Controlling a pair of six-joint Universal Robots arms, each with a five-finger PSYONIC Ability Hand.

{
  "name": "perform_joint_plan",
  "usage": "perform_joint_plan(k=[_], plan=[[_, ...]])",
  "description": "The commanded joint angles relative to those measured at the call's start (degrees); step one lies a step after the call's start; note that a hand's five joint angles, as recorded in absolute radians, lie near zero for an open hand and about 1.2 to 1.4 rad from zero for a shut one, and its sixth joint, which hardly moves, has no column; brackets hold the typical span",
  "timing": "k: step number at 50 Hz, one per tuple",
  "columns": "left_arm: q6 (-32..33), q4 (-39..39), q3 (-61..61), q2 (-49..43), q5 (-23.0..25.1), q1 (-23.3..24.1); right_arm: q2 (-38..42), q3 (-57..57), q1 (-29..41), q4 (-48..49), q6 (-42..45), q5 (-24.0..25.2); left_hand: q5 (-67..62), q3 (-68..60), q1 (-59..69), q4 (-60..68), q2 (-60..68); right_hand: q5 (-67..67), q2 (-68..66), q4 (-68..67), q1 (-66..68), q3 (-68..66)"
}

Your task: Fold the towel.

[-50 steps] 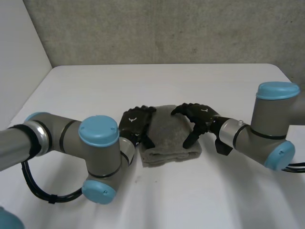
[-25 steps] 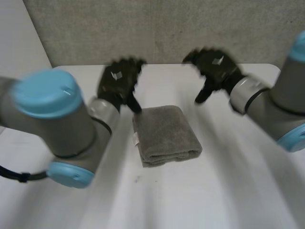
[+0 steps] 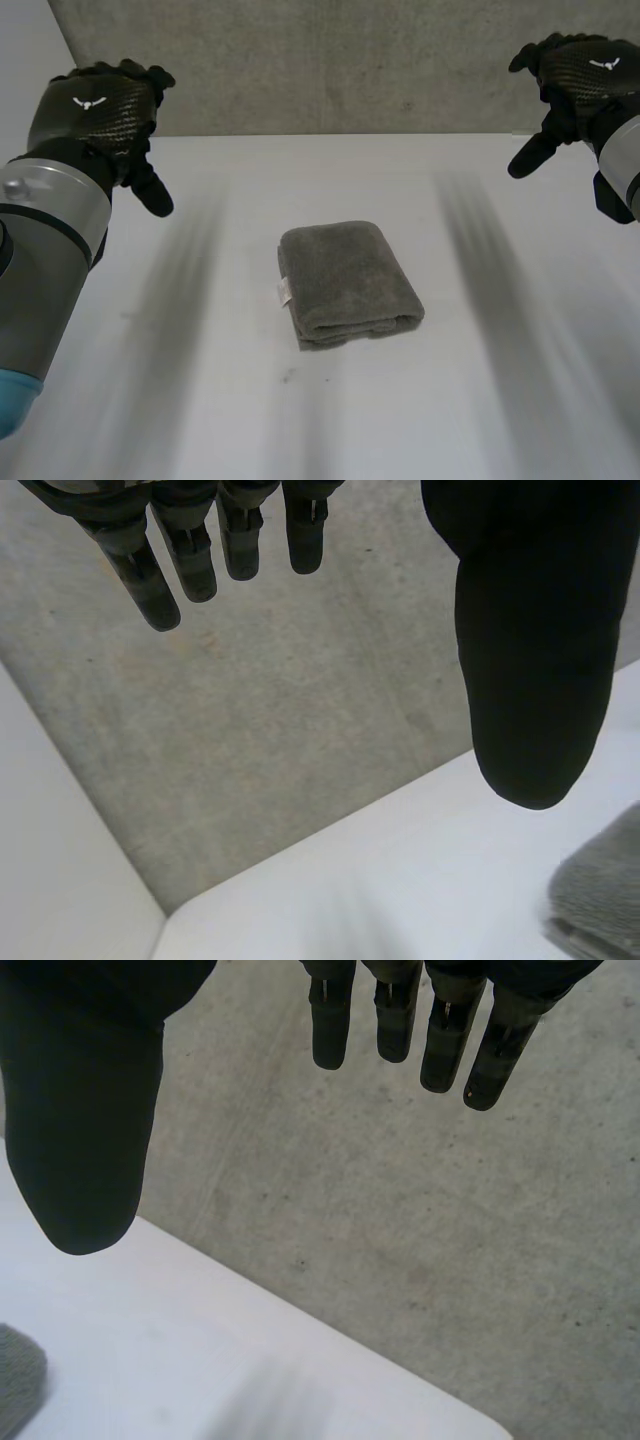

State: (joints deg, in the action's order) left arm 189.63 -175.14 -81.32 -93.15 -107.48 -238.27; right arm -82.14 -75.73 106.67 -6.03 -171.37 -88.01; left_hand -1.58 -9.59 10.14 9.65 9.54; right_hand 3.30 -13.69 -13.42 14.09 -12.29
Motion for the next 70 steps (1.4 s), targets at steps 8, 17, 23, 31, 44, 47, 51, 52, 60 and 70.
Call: perform_joint_plan(k=[8, 17, 23, 31, 44, 47, 51, 52, 60, 70], plan=[[-5.5, -0.3, -3.7, 0.7, 3.0, -1.5, -0.6, -2.9, 0.2, 1.4, -0.3, 0.2, 1.5, -0.5, -0.1, 0.4, 0.5, -3.3, 3.7, 3.4, -4.1, 2.3], [-5.8, -1.3, -5.5, 0.9, 4.1, -2.1, -0.7, -5.6, 0.6, 4.7, 0.2, 0.2, 1.2, -0.8, 0.2, 0.7, 0.8, -3.3, 3.7, 3.4, -4.1, 2.3], [-5.9, -1.3, -5.7, 1.7, 7.9, -4.1, -0.7, -5.8, 0.6, 5.8, 0.3, 0.3, 0.7, -1.3, 0.7, 1.2, 1.3, -3.3, 3.7, 3.4, -4.1, 2.3], [-10.4, -1.0, -5.9, 2.1, 16.4, -11.3, -0.5, -5.4, 0.6, 5.9, 0.9, 1.0, 0.2, -1.8, 1.3, 1.7, 1.8, -3.3, 3.7, 3.4, -4.1, 2.3], [-12.3, -1.1, -7.7, 4.7, 19.0, -14.2, -0.6, -5.3, 0.6, 5.8, 2.8, 1.0, 0.5, -1.5, 0.9, 1.4, 1.5, -3.3, 3.7, 3.4, -4.1, 2.3], [-12.2, -1.1, -7.9, 4.8, 19.0, -14.2, -0.7, -5.2, 0.6, 5.8, 2.8, 1.0, 0.5, -1.5, 0.9, 1.4, 1.5, -3.3, 3.7, 3.4, -4.1, 2.3], [-12.3, -1.1, -8.0, 4.8, 18.9, -14.2, -0.7, -5.1, 0.6, 5.8, 2.8, 1.0, 0.5, -1.5, 0.9, 1.4, 1.5, -3.3, 3.7, 3.4, -4.1, 2.3], [-12.4, -1.1, -8.0, 4.8, 18.9, -14.2, -0.7, -5.1, 0.6, 5.8, 2.8, 1.0, 0.7, -1.3, 0.7, 1.2, 1.3, -3.3, 3.7, 3.4, -4.1, 2.3], [-12.6, -1.2, -8.3, 4.6, 18.9, -14.2, -0.5, -5.1, 0.6, 5.8, 2.8, 1.3, 1.0, -1.0, 0.4, 0.9, 1.0, -3.3, 3.7, 3.4, -4.1, 2.3], [-12.6, -1.2, -8.5, 4.1, 18.9, -14.1, -0.3, -5.1, 0.6, 5.8, 2.8, 1.3, 1.2, -0.8, 0.2, 0.7, 0.8, -3.3, 3.7, 3.4, -4.1, 2.3]])
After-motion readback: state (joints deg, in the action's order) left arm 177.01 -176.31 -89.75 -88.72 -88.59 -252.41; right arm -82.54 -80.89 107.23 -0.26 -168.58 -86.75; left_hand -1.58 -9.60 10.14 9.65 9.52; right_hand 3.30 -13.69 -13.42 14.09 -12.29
